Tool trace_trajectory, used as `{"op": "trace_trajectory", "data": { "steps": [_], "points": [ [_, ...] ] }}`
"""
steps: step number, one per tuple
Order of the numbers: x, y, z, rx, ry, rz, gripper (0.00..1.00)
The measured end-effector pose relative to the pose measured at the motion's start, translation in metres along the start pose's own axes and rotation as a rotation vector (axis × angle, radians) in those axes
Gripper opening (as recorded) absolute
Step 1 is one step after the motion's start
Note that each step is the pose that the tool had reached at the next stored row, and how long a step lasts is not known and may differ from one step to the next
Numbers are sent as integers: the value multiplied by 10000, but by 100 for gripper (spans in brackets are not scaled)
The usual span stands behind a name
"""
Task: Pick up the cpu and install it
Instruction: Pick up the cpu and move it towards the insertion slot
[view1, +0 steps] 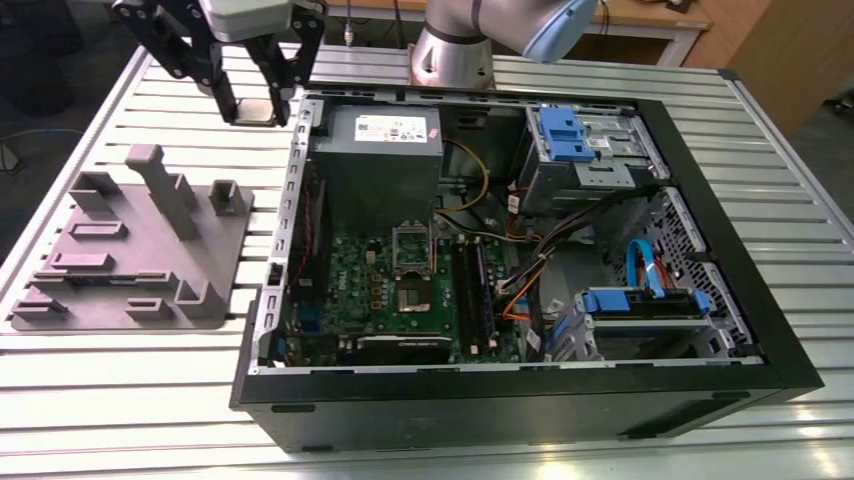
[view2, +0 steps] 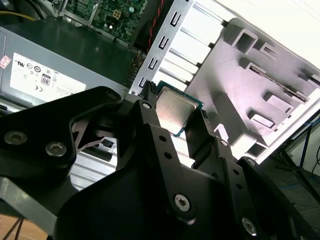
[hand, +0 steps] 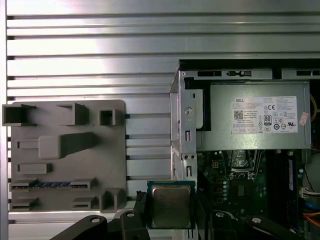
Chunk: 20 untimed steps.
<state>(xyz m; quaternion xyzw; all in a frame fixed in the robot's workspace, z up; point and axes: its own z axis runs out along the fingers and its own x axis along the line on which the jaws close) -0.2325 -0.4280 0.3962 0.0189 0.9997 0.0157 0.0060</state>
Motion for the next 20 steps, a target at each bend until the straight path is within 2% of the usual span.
{"op": "trace_trajectory", "data": {
  "steps": [20],
  "points": [
    [-74,3,1,0,0,0,47]
  ]
}}
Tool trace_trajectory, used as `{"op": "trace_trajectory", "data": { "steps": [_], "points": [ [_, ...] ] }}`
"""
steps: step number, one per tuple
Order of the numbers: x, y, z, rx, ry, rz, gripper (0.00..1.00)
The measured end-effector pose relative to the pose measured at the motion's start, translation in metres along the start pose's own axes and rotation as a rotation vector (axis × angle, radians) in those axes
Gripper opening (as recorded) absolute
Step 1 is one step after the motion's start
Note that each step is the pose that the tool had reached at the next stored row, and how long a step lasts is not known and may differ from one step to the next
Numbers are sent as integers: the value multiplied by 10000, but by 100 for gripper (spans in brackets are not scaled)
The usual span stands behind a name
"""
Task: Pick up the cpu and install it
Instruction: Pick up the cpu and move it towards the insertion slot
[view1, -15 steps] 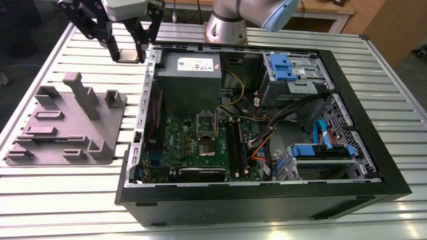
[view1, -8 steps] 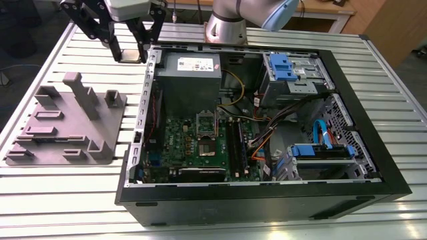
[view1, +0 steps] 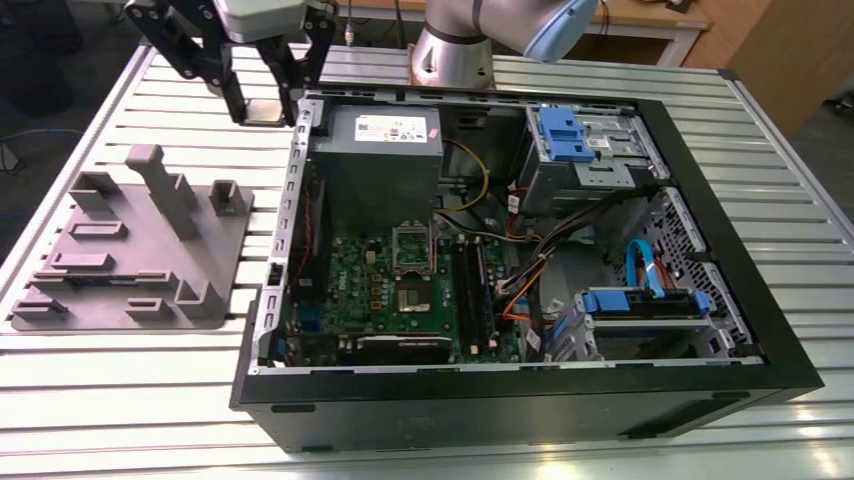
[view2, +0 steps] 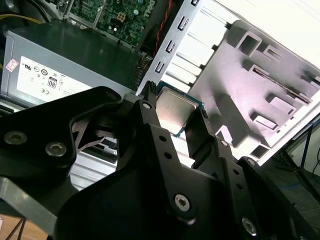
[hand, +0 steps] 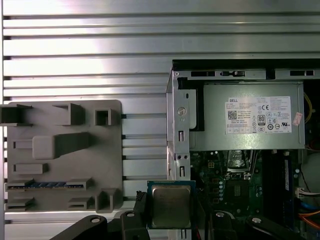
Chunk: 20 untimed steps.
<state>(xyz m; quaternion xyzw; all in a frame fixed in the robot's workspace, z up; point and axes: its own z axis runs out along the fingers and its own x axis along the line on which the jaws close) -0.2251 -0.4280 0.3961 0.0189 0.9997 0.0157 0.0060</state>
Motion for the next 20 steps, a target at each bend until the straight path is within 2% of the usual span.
{"op": "trace_trajectory", "data": {
  "steps": [11,20],
  "points": [
    [-48,2,1,0,0,0,47],
    [-120,4,2,0,0,-1,47]
  ]
}}
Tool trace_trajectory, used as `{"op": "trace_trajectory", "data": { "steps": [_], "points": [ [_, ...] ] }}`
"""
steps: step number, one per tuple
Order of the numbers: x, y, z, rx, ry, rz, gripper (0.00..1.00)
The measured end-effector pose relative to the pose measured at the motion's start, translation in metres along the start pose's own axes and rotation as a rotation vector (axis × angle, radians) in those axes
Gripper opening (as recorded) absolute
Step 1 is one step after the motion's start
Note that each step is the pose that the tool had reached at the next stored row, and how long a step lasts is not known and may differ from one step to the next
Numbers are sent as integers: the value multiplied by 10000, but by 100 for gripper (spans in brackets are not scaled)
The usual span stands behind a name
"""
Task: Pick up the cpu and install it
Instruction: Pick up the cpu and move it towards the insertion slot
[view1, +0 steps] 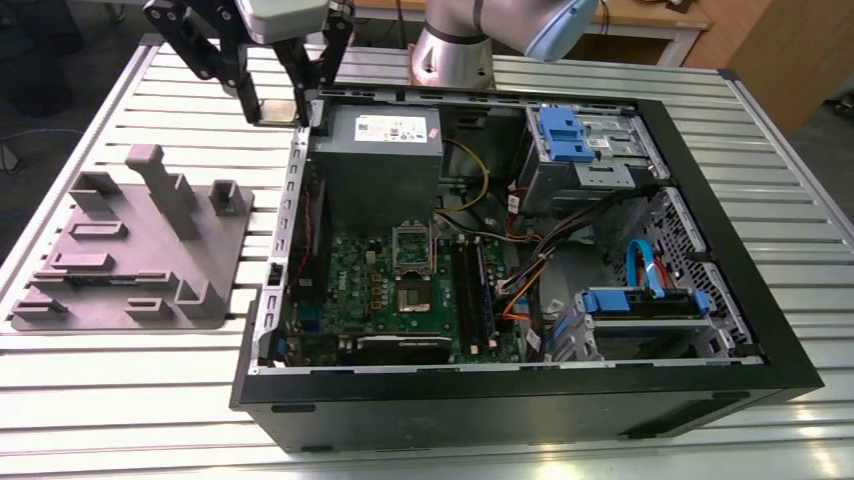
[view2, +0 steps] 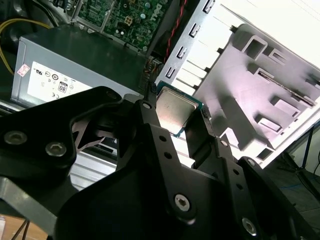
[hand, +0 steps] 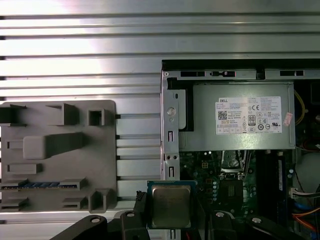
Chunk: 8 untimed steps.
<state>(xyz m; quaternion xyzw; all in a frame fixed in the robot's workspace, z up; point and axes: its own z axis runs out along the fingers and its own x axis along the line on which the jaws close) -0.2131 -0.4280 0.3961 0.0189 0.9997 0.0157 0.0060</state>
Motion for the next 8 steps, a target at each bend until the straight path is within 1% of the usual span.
{"op": "trace_trajectory", "data": {
  "steps": [5,8],
  "points": [
    [-22,-6,1,1,0,1,47],
    [-27,-41,2,0,0,1,47]
  ]
}}
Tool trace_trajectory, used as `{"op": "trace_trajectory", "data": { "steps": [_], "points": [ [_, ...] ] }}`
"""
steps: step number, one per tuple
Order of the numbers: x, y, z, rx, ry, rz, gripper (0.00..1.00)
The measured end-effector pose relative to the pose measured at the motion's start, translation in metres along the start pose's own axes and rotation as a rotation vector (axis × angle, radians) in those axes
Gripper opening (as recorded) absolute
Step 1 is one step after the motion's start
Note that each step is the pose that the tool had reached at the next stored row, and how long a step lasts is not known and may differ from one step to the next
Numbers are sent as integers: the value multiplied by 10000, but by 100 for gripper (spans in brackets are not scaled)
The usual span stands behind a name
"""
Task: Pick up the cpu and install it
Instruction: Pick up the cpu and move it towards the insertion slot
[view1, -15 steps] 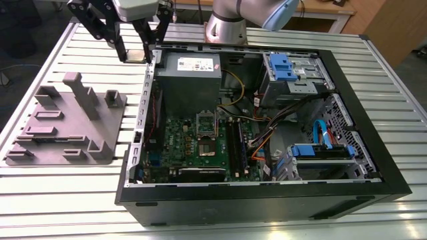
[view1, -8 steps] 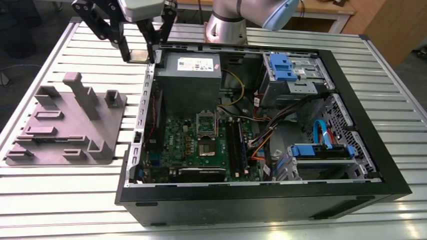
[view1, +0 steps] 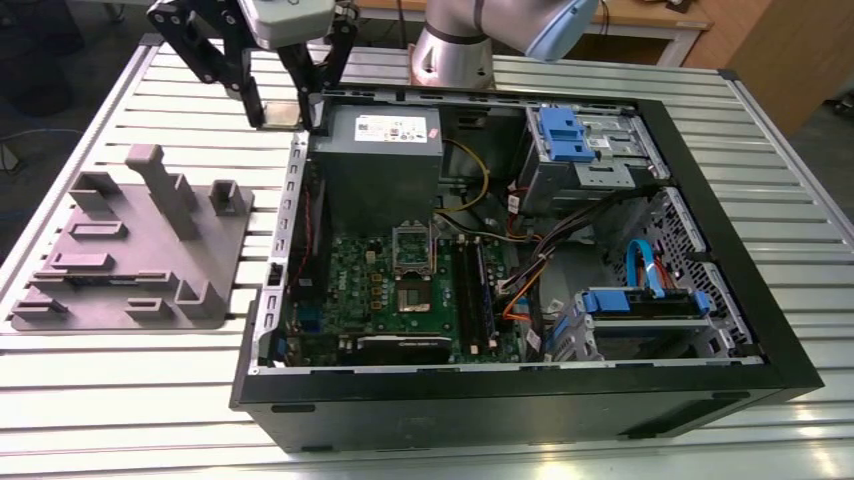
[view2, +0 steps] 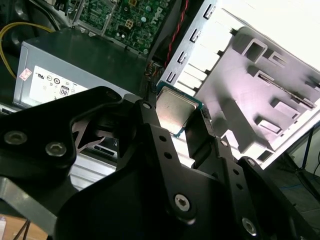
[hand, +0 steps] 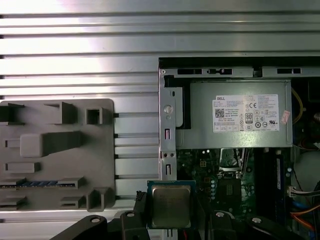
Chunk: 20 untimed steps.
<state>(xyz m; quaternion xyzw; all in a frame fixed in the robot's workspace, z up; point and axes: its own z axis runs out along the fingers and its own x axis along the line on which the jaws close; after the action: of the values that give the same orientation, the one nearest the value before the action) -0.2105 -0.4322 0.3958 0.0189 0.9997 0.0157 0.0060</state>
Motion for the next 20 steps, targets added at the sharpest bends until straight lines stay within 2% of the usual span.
{"op": "trace_trajectory", "data": {
  "steps": [6,20],
  "points": [
    [-44,-17,2,0,0,1,47],
    [-276,-9,5,0,0,0,47]
  ]
}}
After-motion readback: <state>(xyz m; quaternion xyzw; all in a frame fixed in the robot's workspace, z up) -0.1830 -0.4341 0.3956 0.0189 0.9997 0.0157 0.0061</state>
